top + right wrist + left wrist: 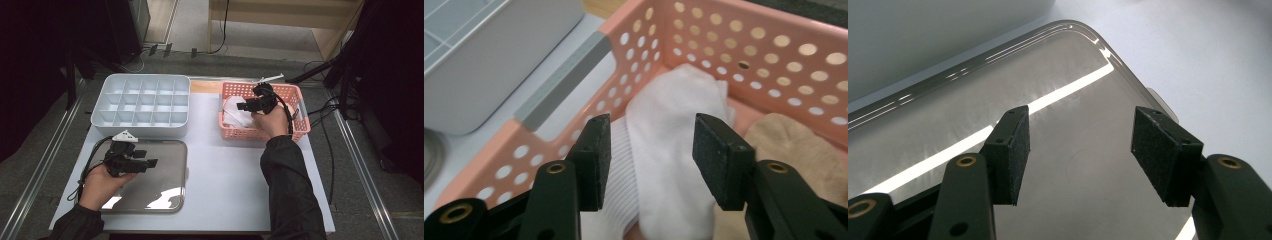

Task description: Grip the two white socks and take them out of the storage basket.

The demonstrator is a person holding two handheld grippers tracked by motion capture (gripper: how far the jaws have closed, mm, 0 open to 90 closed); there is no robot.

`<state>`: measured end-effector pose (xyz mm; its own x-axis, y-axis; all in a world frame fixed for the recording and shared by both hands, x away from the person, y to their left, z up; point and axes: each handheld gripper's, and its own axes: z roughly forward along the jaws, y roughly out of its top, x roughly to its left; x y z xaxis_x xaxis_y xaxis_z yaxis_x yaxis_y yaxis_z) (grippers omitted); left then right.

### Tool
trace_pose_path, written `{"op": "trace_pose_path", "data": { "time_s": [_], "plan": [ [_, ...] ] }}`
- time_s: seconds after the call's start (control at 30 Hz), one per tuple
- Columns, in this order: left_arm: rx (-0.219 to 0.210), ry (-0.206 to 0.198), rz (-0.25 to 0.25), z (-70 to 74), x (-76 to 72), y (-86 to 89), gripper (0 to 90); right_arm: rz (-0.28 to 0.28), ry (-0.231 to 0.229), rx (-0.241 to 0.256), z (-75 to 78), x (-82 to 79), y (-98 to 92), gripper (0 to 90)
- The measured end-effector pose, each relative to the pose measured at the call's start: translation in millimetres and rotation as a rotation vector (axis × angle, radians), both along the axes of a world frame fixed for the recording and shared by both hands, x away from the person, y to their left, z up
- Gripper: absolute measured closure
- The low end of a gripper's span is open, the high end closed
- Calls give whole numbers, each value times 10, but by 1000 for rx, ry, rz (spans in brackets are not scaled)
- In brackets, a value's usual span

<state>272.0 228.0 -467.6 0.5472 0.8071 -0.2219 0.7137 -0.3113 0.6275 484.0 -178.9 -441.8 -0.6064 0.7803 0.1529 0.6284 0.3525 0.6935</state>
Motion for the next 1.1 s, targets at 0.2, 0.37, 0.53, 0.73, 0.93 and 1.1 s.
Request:
{"op": "trace_pose_path", "data": {
  "time_s": [0.2, 0.37, 0.53, 0.73, 0.93, 1.1],
  "plan": [
    [0, 2, -14, -15, 0, -36, 421, -34, 42, -41, -83, 143, -14, 513],
    [-3, 3, -21, -27, -2, -58, 422, -21, 34, -64, -128, 218, -11, 508],
    [-2, 2, -20, -25, -14, -56, 422, -52, 29, -71, -178, 264, -58, 479],
    [0, 5, -17, -41, -8, -59, 423, -45, 40, -93, -241, 297, -68, 457],
    [4, 8, -22, -49, -6, -69, 423, -9, 79, -158, -402, 333, -12, 446],
    [7, 13, -21, -70, 3, -64, 422, 16, 131, -198, -458, 363, 25, 609]
  ]
}}
